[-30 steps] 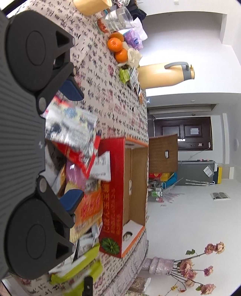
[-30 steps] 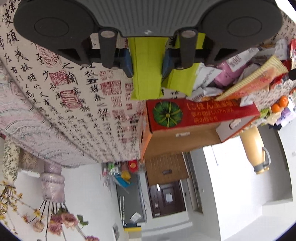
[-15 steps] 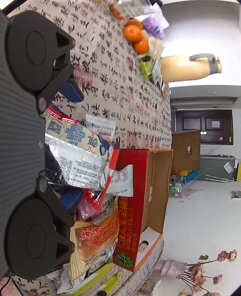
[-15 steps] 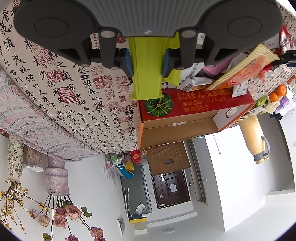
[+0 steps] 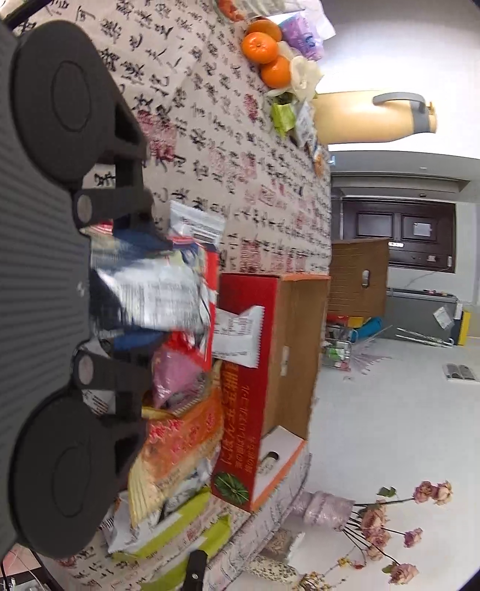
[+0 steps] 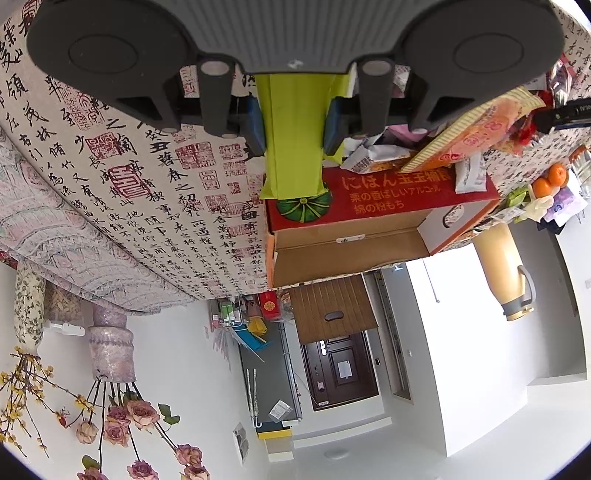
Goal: Organize snacks
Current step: 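Carry both packets over the cardboard box and release them inside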
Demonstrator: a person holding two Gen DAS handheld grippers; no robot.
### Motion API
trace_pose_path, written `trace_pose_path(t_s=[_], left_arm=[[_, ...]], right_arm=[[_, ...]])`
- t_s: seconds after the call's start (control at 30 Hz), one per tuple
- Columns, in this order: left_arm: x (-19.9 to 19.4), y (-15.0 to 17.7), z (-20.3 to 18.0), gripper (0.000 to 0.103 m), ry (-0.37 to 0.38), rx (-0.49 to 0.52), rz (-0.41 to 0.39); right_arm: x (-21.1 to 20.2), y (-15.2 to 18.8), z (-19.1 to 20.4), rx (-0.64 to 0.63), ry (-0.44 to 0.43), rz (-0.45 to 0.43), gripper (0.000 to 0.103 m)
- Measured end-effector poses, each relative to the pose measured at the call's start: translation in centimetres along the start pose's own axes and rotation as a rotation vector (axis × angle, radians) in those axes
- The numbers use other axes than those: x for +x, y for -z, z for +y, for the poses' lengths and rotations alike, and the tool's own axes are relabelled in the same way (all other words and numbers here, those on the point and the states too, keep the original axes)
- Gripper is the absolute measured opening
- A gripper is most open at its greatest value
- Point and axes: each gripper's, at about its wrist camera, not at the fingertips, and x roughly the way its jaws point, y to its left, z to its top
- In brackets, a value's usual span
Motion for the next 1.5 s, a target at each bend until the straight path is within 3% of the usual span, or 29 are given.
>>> trace_pose_path(t_s=[0.33, 0.37, 0.43, 0.5, 0.7, 0.77, 0.83, 1.07, 1.17, 1.5], left_arm=[[0.5, 0.0, 0.0, 0.041, -0.037, -0.007, 0.017], [0.5, 0.0, -0.1, 0.044, -0.044, -0.008, 0.016], [0.2, 0.1, -0.2, 0.076, -0.063, -0.006, 0.003], [-0.1, 0.2, -0.2, 0.09, -0.098, 0.002, -0.016], [1.1, 0.6, 0.5, 0.092, -0.103, 0.005, 0.036], [1.7, 0.9, 0.6, 0.088, -0.092, 0.0, 0.056], [2.1, 1.2, 0.6, 0.069, -0.074, -0.004, 0.084], [0.9, 0.7, 0.3, 0.051, -0.071, 0.001, 0.048], [0.0, 0.0, 0.2, 0.034, -0.073, 0.009, 0.02], [-0.7, -2.1, -0.9, 0.032, -0.089, 0.029, -0.02]], right_arm=[[-0.2, -0.4, 0.1, 0.005, -0.028, -0.013, 0.033], [-0.2, -0.4, 0.1, 0.008, -0.029, -0.012, 0.033], [-0.2, -0.3, 0.0, 0.011, -0.031, -0.011, 0.033], [-0.2, -0.2, 0.0, 0.012, -0.034, -0.011, 0.033], [-0.3, 0.0, 0.2, 0.012, -0.038, -0.01, 0.033], [-0.3, 0.0, 0.3, 0.013, -0.04, -0.007, 0.033], [-0.2, 0.1, 0.3, 0.014, -0.038, -0.004, 0.033], [-0.3, -0.1, 0.4, 0.012, -0.044, -0.008, 0.033], [-0.5, -0.4, 0.4, 0.011, -0.049, -0.014, 0.033], [-0.3, -1.7, 0.4, 0.013, -0.072, -0.036, 0.033]])
